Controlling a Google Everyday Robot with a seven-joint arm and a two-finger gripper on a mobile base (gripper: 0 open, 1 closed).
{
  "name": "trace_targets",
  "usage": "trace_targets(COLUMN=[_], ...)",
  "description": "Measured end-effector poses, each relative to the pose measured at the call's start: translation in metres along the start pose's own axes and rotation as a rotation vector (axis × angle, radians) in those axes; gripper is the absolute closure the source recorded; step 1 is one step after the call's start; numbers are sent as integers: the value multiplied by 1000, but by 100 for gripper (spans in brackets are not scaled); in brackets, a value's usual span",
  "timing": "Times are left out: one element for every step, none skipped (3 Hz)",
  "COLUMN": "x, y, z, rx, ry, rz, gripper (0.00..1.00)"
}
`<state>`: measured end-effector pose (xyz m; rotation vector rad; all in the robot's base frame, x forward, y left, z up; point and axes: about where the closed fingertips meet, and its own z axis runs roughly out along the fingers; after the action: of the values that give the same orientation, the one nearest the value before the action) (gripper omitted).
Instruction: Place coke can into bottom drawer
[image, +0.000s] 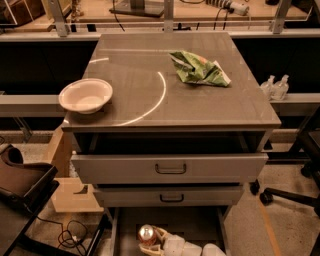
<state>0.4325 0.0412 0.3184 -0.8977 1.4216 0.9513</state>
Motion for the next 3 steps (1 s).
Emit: trace_targets(x=[39,64,85], y=[17,24,21], z=[13,29,42], rx=[-72,-138,-207], ry=[-10,-3,18], rz=[27,47,64], gripper=[100,100,100])
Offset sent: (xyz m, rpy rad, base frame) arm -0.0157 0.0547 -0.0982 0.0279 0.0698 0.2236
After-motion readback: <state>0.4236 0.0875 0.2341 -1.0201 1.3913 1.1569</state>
